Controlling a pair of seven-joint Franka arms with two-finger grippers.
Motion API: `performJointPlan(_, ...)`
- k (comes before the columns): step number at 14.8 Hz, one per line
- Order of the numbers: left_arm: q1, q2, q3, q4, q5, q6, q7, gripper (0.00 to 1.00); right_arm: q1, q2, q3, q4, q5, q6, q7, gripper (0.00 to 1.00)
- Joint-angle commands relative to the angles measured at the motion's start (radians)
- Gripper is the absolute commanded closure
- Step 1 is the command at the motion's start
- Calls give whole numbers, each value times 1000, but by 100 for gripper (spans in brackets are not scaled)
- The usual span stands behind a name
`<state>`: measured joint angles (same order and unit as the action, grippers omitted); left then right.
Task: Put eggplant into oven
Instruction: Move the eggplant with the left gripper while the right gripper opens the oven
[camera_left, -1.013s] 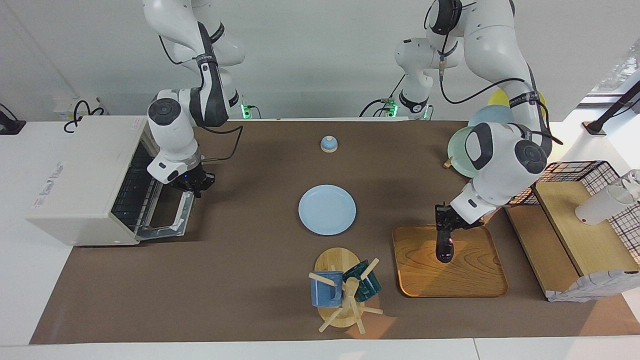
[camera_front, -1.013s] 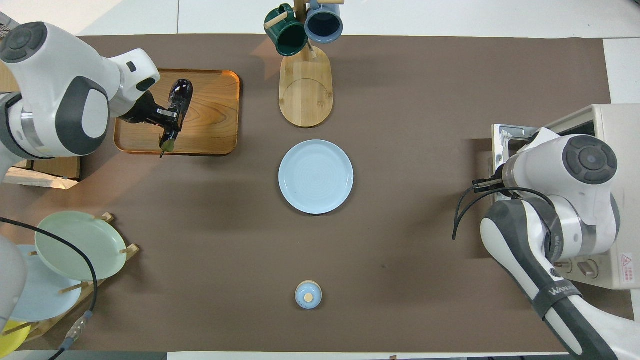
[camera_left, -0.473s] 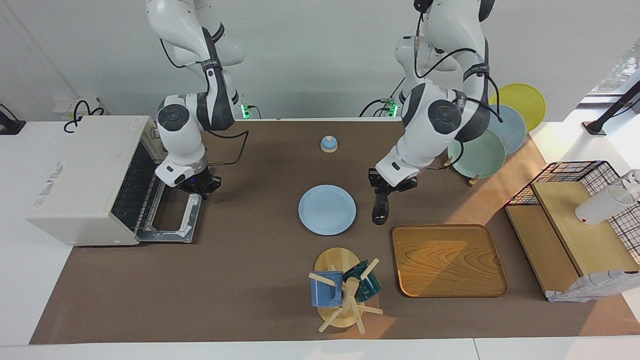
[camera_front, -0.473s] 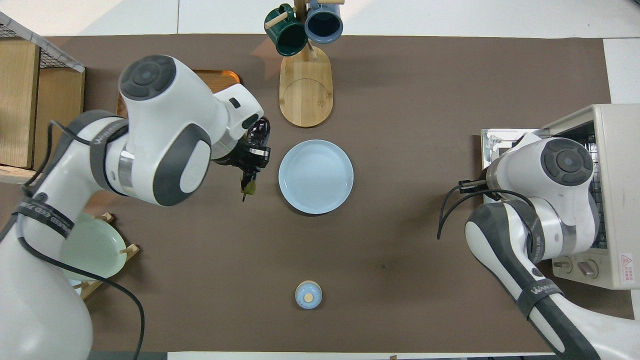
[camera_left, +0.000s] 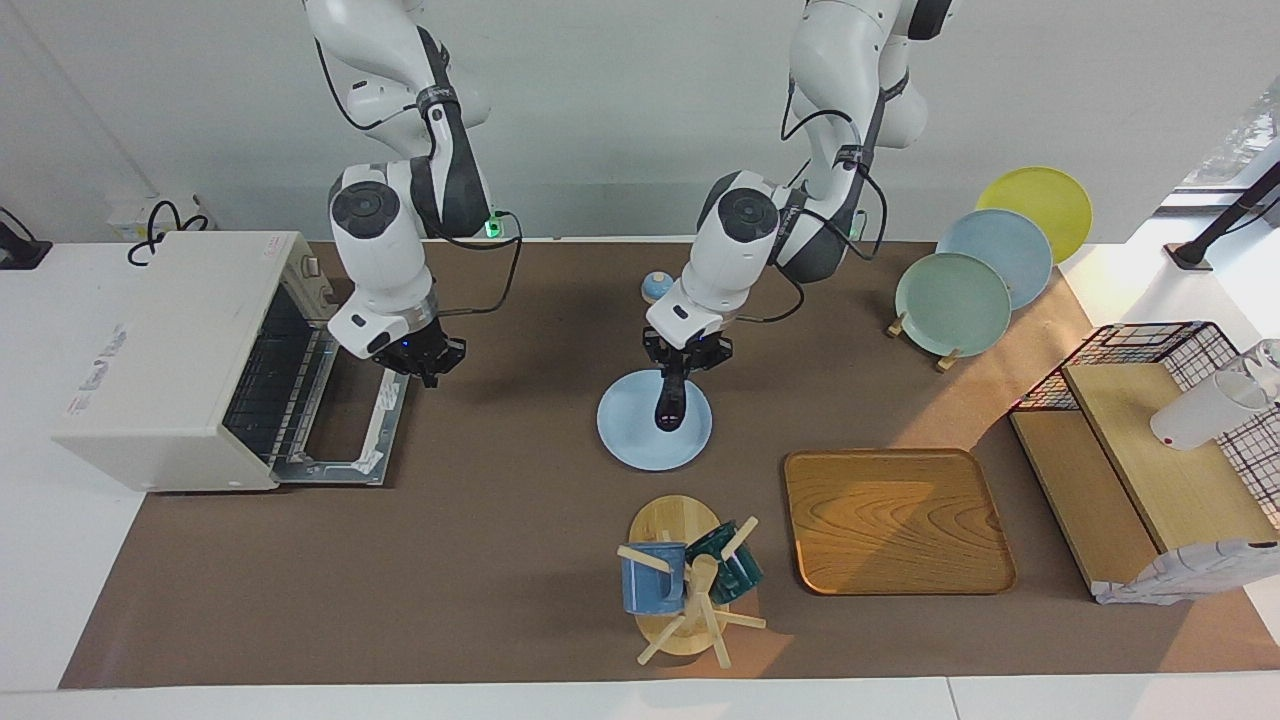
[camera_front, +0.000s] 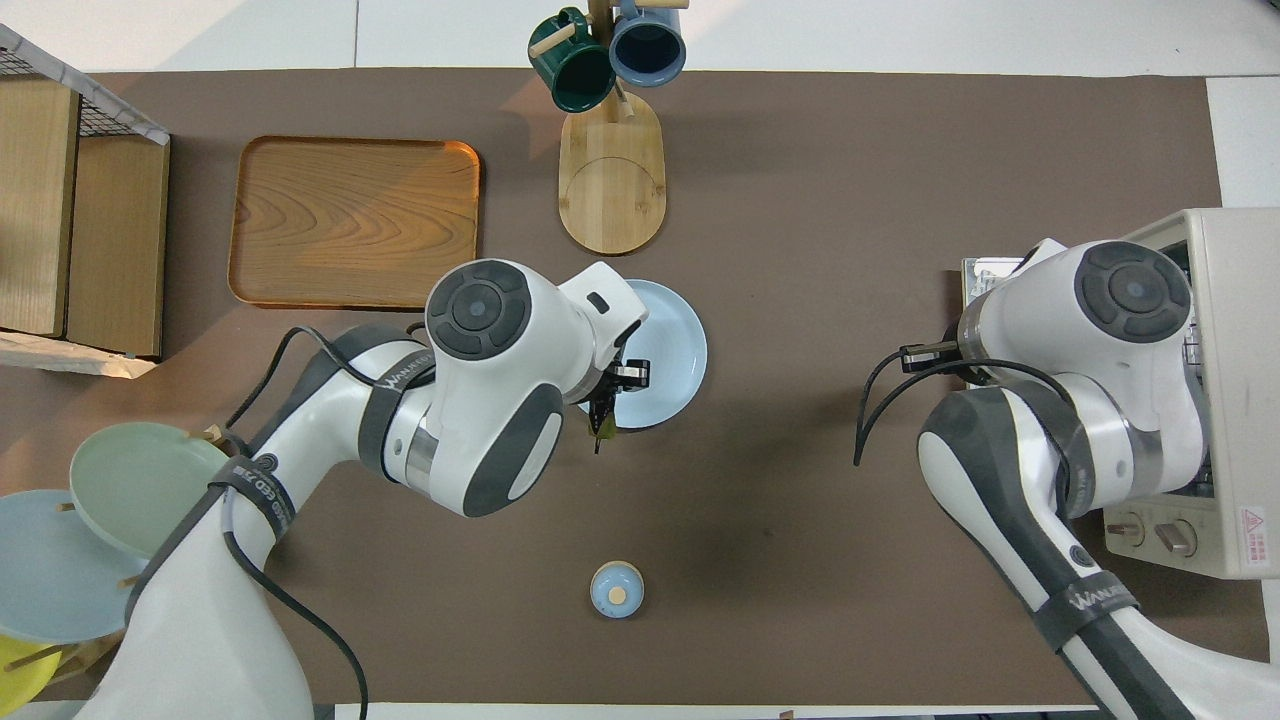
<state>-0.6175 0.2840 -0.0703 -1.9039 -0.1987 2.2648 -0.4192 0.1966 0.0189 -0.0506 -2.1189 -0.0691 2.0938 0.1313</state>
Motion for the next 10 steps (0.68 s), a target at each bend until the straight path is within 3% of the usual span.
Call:
performJointPlan(1, -22, 35, 20, -15, -24, 67, -3, 100, -3, -56, -3, 0, 18, -83, -12, 2)
performJointPlan(5, -21, 44, 20, -15, -24, 68, 0, 100, -19, -54, -6, 98, 26, -234, -21, 0)
performJointPlan(6, -22, 43, 23, -15, -22, 59, 0, 63, -20, -54, -6, 156, 29, -294, -21, 0)
performJointPlan(7, -22, 43, 24, -14, -22, 55, 0, 1, -22, -53, -6, 231, 32, -389, -22, 0)
performJointPlan(8, -11, 37, 24, -9, -22, 38, 2, 0, -22, -48, -6, 290, 34, -456, -35, 0)
performJointPlan(10, 30, -8, 40, 9, -16, -39, 16, 0, -26, -37, -12, 324, 61, -472, -50, 0)
